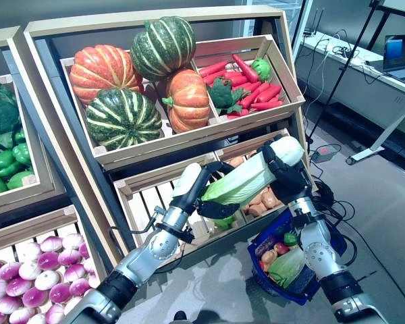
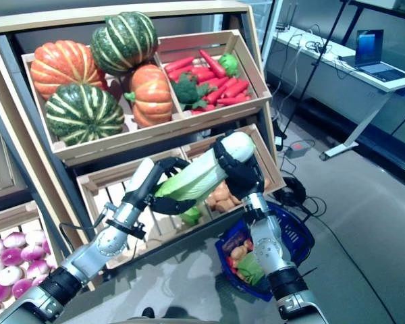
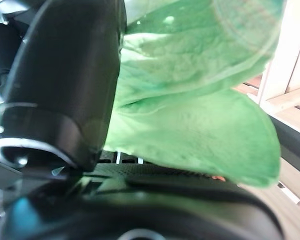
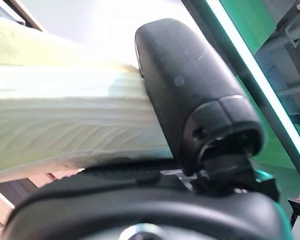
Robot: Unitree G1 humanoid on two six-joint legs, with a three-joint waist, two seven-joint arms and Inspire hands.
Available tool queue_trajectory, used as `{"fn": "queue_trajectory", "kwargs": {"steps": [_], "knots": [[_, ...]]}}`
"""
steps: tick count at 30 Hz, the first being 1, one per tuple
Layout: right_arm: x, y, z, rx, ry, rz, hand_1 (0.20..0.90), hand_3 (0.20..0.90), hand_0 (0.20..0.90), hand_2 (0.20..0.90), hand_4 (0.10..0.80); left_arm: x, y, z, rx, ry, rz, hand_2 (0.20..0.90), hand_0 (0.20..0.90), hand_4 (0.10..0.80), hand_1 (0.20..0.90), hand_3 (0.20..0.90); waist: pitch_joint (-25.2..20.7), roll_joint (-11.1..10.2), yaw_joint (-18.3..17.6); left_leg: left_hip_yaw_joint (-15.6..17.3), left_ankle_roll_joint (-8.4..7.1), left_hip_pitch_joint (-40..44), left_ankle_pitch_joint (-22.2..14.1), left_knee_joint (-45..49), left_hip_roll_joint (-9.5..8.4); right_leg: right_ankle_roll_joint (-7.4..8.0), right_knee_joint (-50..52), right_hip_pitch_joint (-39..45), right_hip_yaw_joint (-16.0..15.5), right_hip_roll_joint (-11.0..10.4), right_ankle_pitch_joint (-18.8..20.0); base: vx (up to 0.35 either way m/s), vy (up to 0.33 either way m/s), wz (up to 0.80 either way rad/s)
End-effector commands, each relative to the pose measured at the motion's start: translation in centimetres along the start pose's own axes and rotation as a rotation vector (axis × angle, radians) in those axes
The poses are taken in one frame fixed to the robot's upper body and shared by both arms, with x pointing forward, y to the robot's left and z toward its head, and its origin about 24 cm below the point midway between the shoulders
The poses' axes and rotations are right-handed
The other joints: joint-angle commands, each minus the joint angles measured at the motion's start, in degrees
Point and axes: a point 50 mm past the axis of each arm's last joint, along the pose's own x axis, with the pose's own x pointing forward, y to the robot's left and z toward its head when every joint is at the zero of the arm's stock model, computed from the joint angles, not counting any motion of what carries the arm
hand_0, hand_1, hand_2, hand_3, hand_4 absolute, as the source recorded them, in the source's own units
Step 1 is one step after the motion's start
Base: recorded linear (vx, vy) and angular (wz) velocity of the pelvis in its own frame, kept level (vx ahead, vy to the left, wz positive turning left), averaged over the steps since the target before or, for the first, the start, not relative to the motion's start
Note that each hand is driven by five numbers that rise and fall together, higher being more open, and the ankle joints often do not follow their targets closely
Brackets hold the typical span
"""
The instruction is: Put vegetables into the basket
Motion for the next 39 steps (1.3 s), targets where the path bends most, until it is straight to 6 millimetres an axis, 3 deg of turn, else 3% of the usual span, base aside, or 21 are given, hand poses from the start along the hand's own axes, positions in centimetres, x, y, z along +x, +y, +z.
{"fn": "queue_trajectory", "kwargs": {"steps": [1,2,3,8,17,23,27,30,34,39], "knots": [[5.9,7.1,4.2,0.075,-0.281,0.366,0.300,0.300,0.300,0.300,0.400,3.4,-1.2,5.3,-0.010,-0.329,-0.070,0.651,0.651,0.634,0.651,0.651,-2.9,-0.2,0.6,-0.9,0.31,2.7,-7.3,0.1,0.14,-2.26,0.1,-1.7,0.1,-1.1,2.0,0.000,0.000,0.00],[5.8,7.0,4.2,0.076,-0.283,0.363,0.300,0.300,0.300,0.300,0.400,3.4,-1.1,5.3,-0.012,-0.327,-0.065,0.867,0.867,0.778,0.867,0.867,-2.9,-0.2,0.5,-0.9,0.29,2.6,-7.3,0.1,0.14,-2.26,0.1,-1.7,0.2,-1.1,2.0,0.000,0.000,0.00],[5.8,7.0,4.3,0.078,-0.291,0.357,0.300,0.300,0.300,0.300,0.400,3.4,-1.1,5.3,-0.014,-0.325,-0.063,0.900,0.900,0.800,0.900,0.900,-2.9,-0.2,0.5,-0.9,0.27,2.5,-7.2,0.1,0.15,-2.23,0.1,-1.8,0.2,-1.1,2.1,0.000,0.000,0.00],[5.7,6.8,4.6,0.073,-0.304,0.349,0.300,0.300,0.300,0.300,0.400,3.5,-0.9,5.1,-0.023,-0.298,-0.069,0.900,0.900,0.800,0.900,0.900,-2.7,-0.2,0.5,-0.9,0.31,2.5,-7.1,0.1,0.18,-2.21,0.1,-1.9,0.2,-1.1,2.3,0.000,0.000,0.00],[5.4,6.0,5.8,-0.025,-0.327,0.294,0.300,0.300,0.300,0.300,0.400,2.7,-0.5,2.3,-0.031,-0.135,-0.032,0.900,0.900,0.800,0.900,0.900,-2.8,-0.2,0.2,-0.4,0.23,2.5,-7.1,0.1,0.44,-2.25,0.1,-2.1,0.6,-1.0,2.3,0.000,0.000,0.00],[3.6,2.7,7.4,-0.142,-0.328,0.148,0.300,0.300,0.300,0.300,0.400,1.3,1.1,-0.6,-0.006,0.006,0.043,0.900,0.900,0.800,0.900,0.900,-2.8,-0.3,0.0,-0.1,0.15,2.5,-6.9,0.1,0.73,-2.25,0.1,-2.3,0.9,-0.9,2.5,0.008,-0.001,-0.02],[1.9,0.2,10.0,-0.255,-0.361,0.032,0.300,0.300,0.300,0.300,0.400,-0.5,2.3,-3.3,0.057,0.126,0.070,0.900,0.900,0.800,0.900,0.900,-2.4,-0.5,-0.3,0.3,-0.05,2.5,-6.7,0.1,0.94,-2.19,0.1,-2.6,1.0,-0.9,2.7,0.001,-0.013,-0.12],[1.5,-0.5,10.8,-0.291,-0.367,-0.005,0.300,0.300,0.300,0.300,0.400,-1.1,2.7,-4.2,0.086,0.174,0.080,0.900,0.900,0.800,0.900,0.900,-2.3,-0.5,-0.3,0.4,-0.09,2.5,-6.7,0.1,0.98,-2.19,0.1,-2.6,1.1,-0.9,2.7,0.000,0.000,0.00],[-0.3,-2.6,13.5,-0.430,-0.352,-0.132,0.300,0.300,0.300,0.300,0.400,-3.2,5.3,-6.7,0.137,0.308,0.158,0.900,0.900,0.800,0.900,0.900,-1.9,-0.5,-0.6,1.0,-0.33,2.5,-6.5,0.1,1.12,-2.11,0.1,-2.9,1.4,-0.9,2.8,0.004,-0.003,-0.03],[-1.9,-4.3,15.1,-0.492,-0.336,-0.214,0.300,0.300,0.300,0.300,0.400,-4.3,7.6,-7.7,0.145,0.371,0.234,0.900,0.900,0.800,0.900,0.900,-1.3,-0.6,-0.6,1.1,-0.45,2.4,-6.3,0.1,1.20,-2.18,0.1,-3.1,1.5,-1.0,3.0,-0.004,-0.002,-0.02]]}}
